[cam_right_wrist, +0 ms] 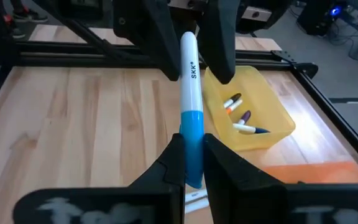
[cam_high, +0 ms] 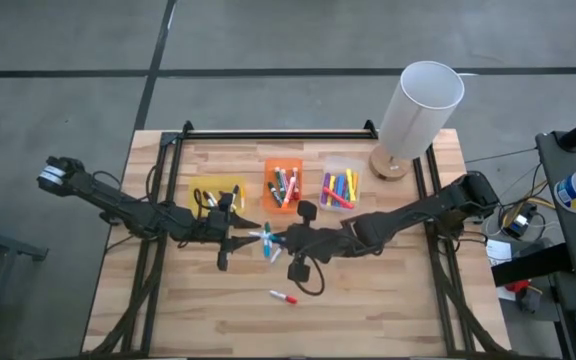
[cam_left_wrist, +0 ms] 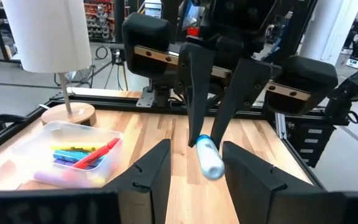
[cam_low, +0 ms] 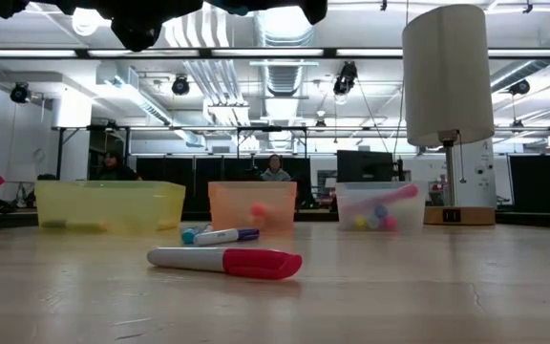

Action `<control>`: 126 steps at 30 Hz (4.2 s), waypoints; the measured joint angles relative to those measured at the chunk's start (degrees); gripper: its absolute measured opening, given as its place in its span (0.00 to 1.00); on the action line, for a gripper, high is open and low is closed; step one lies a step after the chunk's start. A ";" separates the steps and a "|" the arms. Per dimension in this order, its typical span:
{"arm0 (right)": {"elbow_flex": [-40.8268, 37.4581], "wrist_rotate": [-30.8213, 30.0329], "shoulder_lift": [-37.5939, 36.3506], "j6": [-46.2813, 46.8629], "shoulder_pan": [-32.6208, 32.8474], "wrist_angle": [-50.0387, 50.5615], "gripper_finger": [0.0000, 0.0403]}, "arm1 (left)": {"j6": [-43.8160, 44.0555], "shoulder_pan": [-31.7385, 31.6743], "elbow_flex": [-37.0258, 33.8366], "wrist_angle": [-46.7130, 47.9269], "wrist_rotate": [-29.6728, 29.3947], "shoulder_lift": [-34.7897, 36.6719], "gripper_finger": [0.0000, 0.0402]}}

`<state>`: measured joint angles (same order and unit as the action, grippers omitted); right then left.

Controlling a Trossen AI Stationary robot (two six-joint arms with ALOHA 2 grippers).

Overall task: Pick & Place Markers
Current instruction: Put the small light blue marker into the yellow bin, then put the small red marker into the yellow bin

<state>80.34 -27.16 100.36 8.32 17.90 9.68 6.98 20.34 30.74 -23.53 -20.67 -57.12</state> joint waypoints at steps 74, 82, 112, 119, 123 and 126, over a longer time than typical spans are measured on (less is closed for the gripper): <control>-4.33 -1.51 0.02 6.73 -0.82 8.06 0.50 | 50.16 -19.76 1.79 56.61 -19.60 -0.83 0.10; -4.72 -1.49 0.02 6.83 -0.82 8.06 0.50 | 48.72 -19.74 1.79 56.59 -19.80 -0.83 0.26; -5.78 20.17 14.20 23.62 3.78 -2.13 0.50 | 20.78 -7.78 4.98 27.57 -22.63 0.22 0.31; -3.42 18.34 18.19 24.66 6.31 -2.96 0.50 | 18.98 -5.99 4.98 25.41 -22.40 0.61 0.31; -1.81 16.62 20.75 24.02 7.40 -2.51 0.50 | 18.89 -5.99 4.96 25.37 -22.43 0.83 0.31; -1.25 16.28 22.27 23.52 7.56 -2.17 0.50 | 18.69 -5.95 4.96 25.35 -22.43 0.87 0.31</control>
<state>79.09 -10.87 122.62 31.83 25.45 7.50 25.67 14.39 35.70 1.83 -43.09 -56.25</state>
